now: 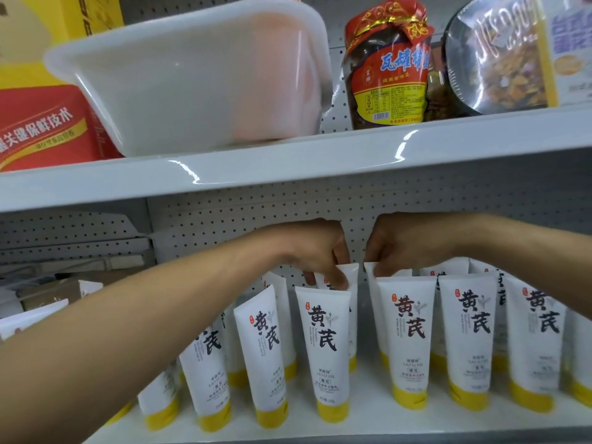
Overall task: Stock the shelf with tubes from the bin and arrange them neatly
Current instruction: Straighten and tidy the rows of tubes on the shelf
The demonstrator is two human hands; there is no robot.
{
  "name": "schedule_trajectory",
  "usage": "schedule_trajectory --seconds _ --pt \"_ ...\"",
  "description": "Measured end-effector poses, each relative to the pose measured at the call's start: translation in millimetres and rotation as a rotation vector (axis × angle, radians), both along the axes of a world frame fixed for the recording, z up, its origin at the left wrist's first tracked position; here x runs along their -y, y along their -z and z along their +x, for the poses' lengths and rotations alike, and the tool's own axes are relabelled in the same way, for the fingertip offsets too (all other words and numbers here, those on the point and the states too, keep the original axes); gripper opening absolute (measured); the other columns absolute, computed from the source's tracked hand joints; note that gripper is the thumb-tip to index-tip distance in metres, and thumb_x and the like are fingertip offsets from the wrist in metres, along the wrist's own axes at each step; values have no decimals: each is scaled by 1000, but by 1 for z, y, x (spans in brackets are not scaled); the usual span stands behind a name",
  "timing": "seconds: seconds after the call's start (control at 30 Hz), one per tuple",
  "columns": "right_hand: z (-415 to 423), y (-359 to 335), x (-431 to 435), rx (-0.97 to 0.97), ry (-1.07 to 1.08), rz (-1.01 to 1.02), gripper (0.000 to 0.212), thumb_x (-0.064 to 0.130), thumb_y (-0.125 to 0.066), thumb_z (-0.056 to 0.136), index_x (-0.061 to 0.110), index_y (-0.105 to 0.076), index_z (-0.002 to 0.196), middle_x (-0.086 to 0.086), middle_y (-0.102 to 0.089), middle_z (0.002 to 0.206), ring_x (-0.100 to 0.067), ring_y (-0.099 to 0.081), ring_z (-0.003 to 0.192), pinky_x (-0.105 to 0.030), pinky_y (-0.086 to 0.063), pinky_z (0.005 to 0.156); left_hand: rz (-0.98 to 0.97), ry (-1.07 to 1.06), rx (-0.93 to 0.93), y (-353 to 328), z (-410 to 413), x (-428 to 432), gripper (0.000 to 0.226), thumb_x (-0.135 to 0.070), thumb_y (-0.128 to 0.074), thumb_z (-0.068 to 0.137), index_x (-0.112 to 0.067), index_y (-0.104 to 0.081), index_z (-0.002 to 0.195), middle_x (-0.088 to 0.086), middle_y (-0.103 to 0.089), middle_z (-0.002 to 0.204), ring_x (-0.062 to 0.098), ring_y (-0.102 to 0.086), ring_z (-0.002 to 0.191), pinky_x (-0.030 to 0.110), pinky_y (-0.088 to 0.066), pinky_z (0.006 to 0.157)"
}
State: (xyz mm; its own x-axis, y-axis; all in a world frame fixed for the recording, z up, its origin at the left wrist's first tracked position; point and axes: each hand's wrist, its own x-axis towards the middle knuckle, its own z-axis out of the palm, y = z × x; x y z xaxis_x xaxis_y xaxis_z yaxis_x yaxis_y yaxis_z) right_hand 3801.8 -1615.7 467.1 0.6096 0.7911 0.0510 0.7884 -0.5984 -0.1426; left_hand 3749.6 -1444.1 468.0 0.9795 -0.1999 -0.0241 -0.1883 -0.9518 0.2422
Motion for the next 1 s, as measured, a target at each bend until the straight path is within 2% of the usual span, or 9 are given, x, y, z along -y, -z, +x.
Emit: schedule_trajectory --seconds 0.1,0.27,0.4,0.5,0.67,0.73,0.8,0.9,1.0 --pt "1 2 -3 6 -1 16 12 24 -67 86 21 -77 91 6 -75 85 -13 -68 80 -30 -56 78 -6 4 19 3 4 0 24 -19 -78 80 -10 -76 102 0 -75 90 17 -71 87 32 -62 70" --pt "-1 3 0 -23 8 40 12 23 -66 88 21 -77 92 9 -73 81 -2 -62 68 -14 -46 60 -47 15 34 7 3 0 22 -19 -76 82 -10 -76 101 0 -76 90 16 -72 87 33 -62 72" --pt "-1 4 1 -28 5 33 11 25 -66 87 22 -76 89 7 -74 82 -9 -67 76 -28 -57 75 -35 10 21 7 2 0 20 -21 -75 83 -13 -76 102 -4 -75 91 15 -71 90 32 -62 74" --pt "-2 1 3 -21 -8 50 12 30 -66 87 26 -75 94 11 -74 88 -8 -68 86 -35 -55 88 -12 -3 15 3 -2 2 23 -25 -73 85 -17 -73 107 -4 -74 94 15 -69 95 28 -60 77" --pt "-23 -4 23 159 -38 305 32 54 -56 86 31 -70 104 19 -68 96 2 -63 89 -16 -51 80 -50 -3 311 -18 -38 -2 23 -45 -63 87 -33 -71 106 -17 -70 104 -4 -63 94 19 -50 90" --pt "-40 -3 35 171 -58 313 52 67 -44 80 27 -70 99 12 -70 93 -3 -64 86 -24 -53 79 -102 44 315 -19 -64 -3 29 -52 -61 84 -35 -69 106 -22 -69 101 -11 -61 90 5 -45 81" --pt "-53 0 45 177 -52 212 61 74 -38 75 27 -69 100 11 -71 95 -5 -65 85 -33 -54 81 -54 48 239 -14 -85 -3 35 -53 -65 79 -37 -66 111 -24 -67 101 -15 -59 91 1 -43 76" --pt "-62 8 48 147 -19 49 44 69 -54 77 40 -62 111 25 -65 97 5 -61 88 -27 -53 83 195 13 204 2 -96 -2 43 -55 -72 76 -41 -62 116 -25 -65 105 -10 -57 95 15 -48 84" --pt "-61 20 44 144 -14 -1 32 57 -67 79 39 -59 104 23 -66 93 1 -62 83 -30 -55 77 267 -14 208 15 -91 3 40 -50 -76 74 -39 -63 110 -21 -67 99 -4 -58 90 31 -52 82"
